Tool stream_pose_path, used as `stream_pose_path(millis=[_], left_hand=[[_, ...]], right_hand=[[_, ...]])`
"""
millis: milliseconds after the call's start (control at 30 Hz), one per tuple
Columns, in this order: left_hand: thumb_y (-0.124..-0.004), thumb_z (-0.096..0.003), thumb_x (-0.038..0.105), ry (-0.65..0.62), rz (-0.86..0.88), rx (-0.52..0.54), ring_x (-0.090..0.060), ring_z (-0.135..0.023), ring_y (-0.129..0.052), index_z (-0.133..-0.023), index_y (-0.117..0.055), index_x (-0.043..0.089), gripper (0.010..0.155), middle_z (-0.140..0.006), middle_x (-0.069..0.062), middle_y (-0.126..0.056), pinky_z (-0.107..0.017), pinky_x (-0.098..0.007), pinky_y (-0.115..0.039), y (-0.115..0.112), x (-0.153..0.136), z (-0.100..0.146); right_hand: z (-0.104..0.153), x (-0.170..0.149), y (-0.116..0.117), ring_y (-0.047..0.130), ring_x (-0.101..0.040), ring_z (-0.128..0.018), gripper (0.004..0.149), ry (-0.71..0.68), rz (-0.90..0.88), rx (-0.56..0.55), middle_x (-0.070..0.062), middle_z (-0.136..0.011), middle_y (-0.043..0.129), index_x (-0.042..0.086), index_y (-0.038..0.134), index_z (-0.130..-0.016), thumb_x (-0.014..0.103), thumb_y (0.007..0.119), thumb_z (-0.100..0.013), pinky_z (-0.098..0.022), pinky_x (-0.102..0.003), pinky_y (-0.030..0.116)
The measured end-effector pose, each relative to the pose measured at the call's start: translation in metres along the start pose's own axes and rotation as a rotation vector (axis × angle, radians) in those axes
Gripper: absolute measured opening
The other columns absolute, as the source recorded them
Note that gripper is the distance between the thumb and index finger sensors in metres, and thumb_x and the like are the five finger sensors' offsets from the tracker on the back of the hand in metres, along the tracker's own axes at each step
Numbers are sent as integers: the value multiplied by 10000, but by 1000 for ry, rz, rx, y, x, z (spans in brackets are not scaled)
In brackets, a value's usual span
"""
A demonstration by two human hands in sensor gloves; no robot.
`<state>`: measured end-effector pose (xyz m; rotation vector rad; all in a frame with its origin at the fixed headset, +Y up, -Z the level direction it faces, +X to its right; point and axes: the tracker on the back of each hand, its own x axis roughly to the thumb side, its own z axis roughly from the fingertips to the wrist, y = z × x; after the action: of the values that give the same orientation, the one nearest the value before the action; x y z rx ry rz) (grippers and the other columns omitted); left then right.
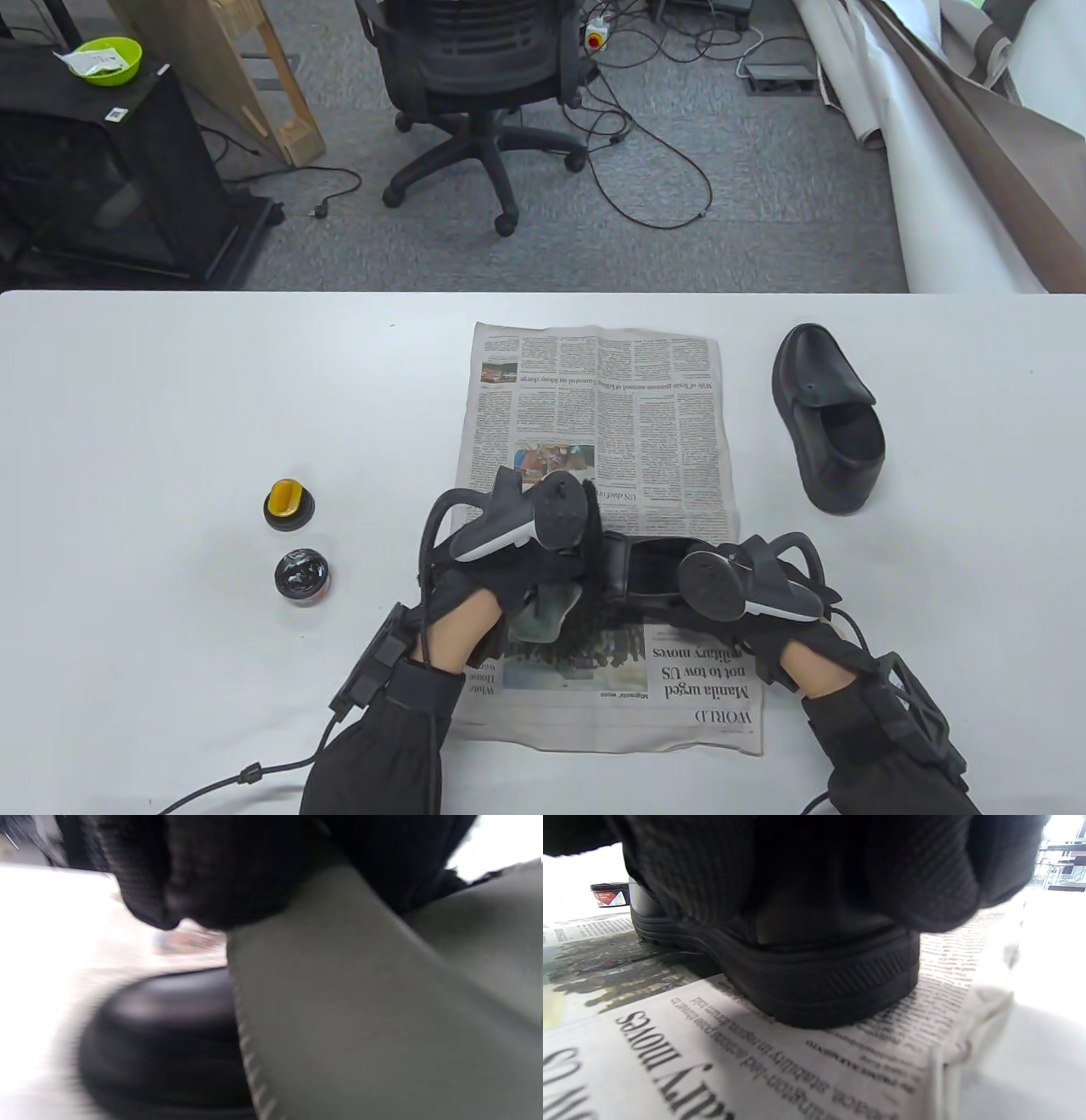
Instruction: Dip and apply built-in sponge shoe polish on shoes
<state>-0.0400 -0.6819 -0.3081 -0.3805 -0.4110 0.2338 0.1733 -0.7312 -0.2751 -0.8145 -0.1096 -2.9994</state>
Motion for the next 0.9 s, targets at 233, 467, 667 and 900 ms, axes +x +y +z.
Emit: stream_pose_path(millis=[233,467,667,900], left_hand=[[-877,-399,511,69,9,-142,-83,-207,-1000,-983,-651,349,647,-531,42,-1015,-566,-422,-859,-17,-1,-27],[-869,-408,504,247,-185,-203,-76,-191,-1001,-977,-672,339,624,-516,48,-1020,-558,-419,-867,-13,-27,-23],[-866,-420,496,414,-397,-173,-71,-187,-1001,-964,-718,315,591,-507,47,-1022,-554,-416,-869,-1,-43,-16],[-856,-414,505,57,36,84,-69,-201,-997,-948,-738,346,569,-512,57,-1020,-580,-408,-861,6,-5,-26]], right_hand=[[0,0,0,973,-186,-359,383,-3,4,1,36,-669,895,313,911,-584,565,853,-301,-528,-464,831],[0,1,0,974,-185,-357,383,-1,6,0,36,-668,896,313,911,-584,565,853,-302,-528,-464,831],[0,1,0,974,-186,-358,382,1,7,1,36,-668,896,313,911,-584,565,854,-302,-528,-465,831],[-1,1,0,974,-185,-356,382,-1,4,-2,36,-667,897,314,911,-583,564,854,-300,-527,-463,832]])
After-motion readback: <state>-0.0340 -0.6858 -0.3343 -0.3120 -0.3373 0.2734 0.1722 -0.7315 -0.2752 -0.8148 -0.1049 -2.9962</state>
